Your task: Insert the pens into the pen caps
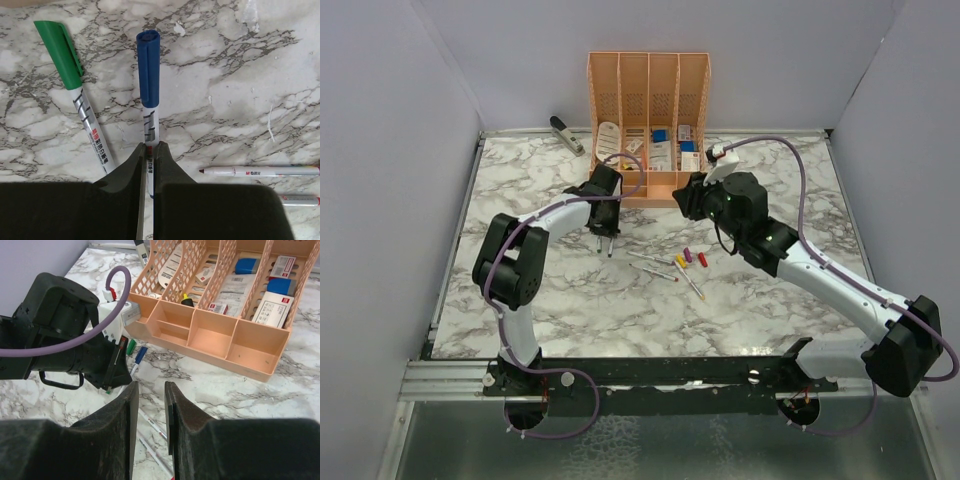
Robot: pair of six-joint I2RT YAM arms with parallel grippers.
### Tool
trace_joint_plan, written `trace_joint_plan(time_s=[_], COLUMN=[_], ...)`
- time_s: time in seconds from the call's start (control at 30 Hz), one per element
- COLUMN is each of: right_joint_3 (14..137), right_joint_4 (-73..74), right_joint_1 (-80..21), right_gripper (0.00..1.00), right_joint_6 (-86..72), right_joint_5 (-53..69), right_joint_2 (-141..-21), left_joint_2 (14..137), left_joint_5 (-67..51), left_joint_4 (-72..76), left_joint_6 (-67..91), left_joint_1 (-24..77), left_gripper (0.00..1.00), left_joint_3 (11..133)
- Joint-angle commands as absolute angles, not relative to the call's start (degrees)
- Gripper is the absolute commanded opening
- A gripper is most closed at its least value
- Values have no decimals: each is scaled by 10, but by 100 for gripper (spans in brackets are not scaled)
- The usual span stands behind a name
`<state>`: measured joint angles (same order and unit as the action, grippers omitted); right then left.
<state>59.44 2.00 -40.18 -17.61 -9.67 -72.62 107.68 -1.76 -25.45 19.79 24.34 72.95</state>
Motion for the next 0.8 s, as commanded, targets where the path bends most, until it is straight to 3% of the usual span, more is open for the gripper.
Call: trace_joint_plan(time_s=[0.0, 0.13, 0.3, 0.77], right_joint_3=[584, 582, 581, 580], right_joint_4=[29, 33, 30, 40], right_joint_1=[-403, -403, -403, -403], right_gripper=[27, 27, 27, 25], right_joint_6=[-185, -185, -184, -170], right_joint_5=[-115, -116, -111, -91], right_joint_2=[-715, -715, -718, -732], left_joint_2=[1094, 1098, 1100, 1047], left_joint_5=[14, 15, 6, -33], left_joint_4=[-263, -264, -264, -259], left_joint_6=[196, 199, 196, 202], left_joint_1=[227, 210, 209, 208], left_gripper=[7, 15, 33, 32], left_joint_3=[746, 752, 761, 760])
